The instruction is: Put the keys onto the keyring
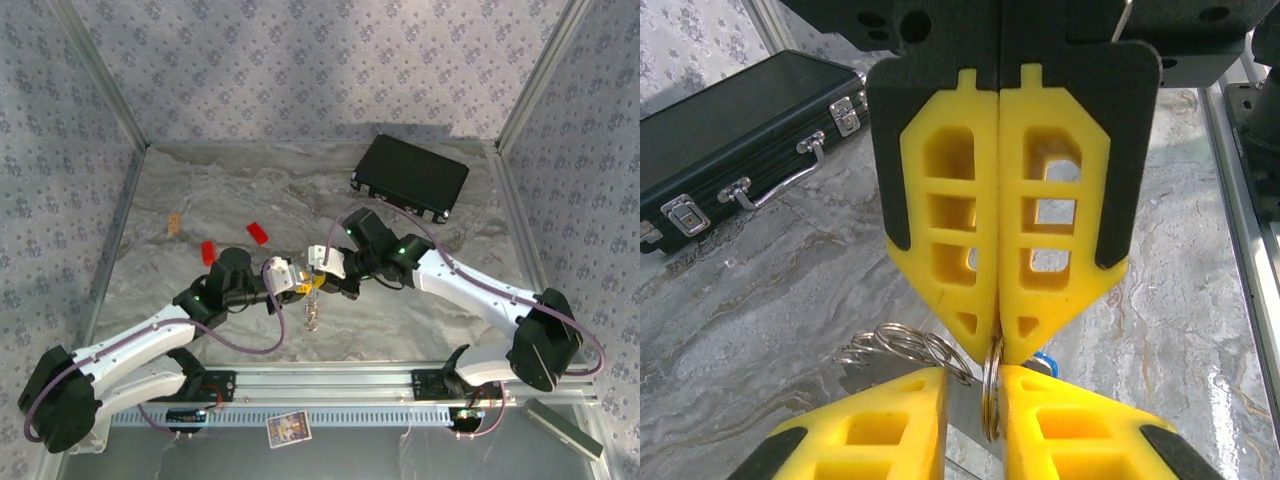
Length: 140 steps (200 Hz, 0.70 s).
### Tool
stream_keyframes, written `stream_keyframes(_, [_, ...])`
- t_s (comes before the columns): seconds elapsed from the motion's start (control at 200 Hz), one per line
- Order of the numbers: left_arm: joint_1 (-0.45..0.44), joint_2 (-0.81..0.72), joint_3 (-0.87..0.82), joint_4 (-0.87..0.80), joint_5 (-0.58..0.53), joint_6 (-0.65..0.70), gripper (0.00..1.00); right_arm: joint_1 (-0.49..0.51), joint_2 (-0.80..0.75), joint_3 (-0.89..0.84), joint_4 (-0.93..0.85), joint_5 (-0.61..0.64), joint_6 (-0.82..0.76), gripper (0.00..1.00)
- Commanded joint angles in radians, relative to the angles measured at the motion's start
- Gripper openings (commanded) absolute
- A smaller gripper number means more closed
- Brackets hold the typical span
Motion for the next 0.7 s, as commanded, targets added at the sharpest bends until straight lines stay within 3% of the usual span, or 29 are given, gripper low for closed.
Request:
stream_keyframes(0.0, [-0.003,0.001,0.039,0.003,0.035,0.014,0.18,0.009,0.007,0.041,-0.016,-0.006,-0.017,0.00])
stream_keyframes(0.15, [-0.003,-0.004,0.035,-0.006,0.036,0.019,0.07,0.009,-0.002,0.026,-0.004,0.007,-0.005,0.00])
stream_keyframes(0.245, [-0.003,-0.014,0.027,0.001,0.040,0.018,0.01,-0.006,-0.018,-0.005,0.018,0.002,0.017,0.17])
stream_keyframes(0.315, [-0.003,-0.018,0.021,0.010,0.046,0.016,0.00,-0.023,-0.029,-0.037,0.042,-0.011,0.037,0.22])
stream_keyframes(0.53, [-0.003,-0.026,0.007,0.031,0.064,0.007,0.00,-0.037,-0.033,-0.068,0.053,-0.031,0.054,0.22])
stream_keyframes(0.695, [-0.003,-0.029,0.007,0.033,0.067,0.005,0.00,-0.042,-0.035,-0.072,0.058,-0.032,0.054,0.16])
